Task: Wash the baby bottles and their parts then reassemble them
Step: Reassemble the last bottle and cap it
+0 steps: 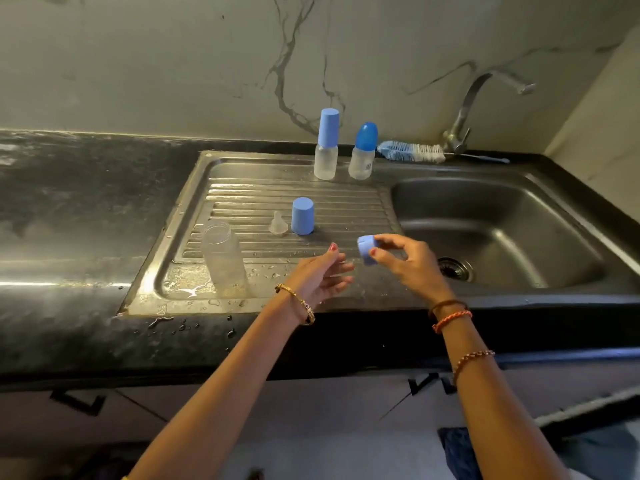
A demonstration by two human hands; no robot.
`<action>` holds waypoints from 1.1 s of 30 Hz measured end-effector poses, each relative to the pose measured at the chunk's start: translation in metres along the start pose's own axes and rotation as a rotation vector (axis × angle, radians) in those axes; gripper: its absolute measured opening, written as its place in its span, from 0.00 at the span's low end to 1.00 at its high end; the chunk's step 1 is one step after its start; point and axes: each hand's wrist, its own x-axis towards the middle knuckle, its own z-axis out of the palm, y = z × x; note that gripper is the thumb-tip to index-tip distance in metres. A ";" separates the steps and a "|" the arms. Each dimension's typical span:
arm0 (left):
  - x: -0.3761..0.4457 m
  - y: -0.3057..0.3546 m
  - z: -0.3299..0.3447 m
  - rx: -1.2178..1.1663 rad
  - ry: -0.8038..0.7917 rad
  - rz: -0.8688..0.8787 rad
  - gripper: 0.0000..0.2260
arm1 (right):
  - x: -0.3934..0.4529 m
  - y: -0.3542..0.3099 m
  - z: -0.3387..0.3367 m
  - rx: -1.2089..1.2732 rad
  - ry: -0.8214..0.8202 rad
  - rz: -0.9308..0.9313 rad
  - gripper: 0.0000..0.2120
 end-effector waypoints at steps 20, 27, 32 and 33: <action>0.016 0.012 -0.042 -0.337 0.398 0.007 0.10 | 0.113 -0.074 0.079 -0.788 -0.258 -0.478 0.20; 0.026 0.013 -0.052 -0.363 0.403 -0.048 0.11 | 0.144 -0.079 0.122 -1.306 -0.451 -0.757 0.17; 0.028 0.017 -0.053 -0.363 0.397 -0.061 0.10 | 0.150 -0.080 0.138 -1.263 -0.500 -0.811 0.13; 0.028 0.018 -0.053 -0.359 0.396 -0.060 0.10 | 0.150 -0.081 0.138 -1.220 -0.512 -0.801 0.13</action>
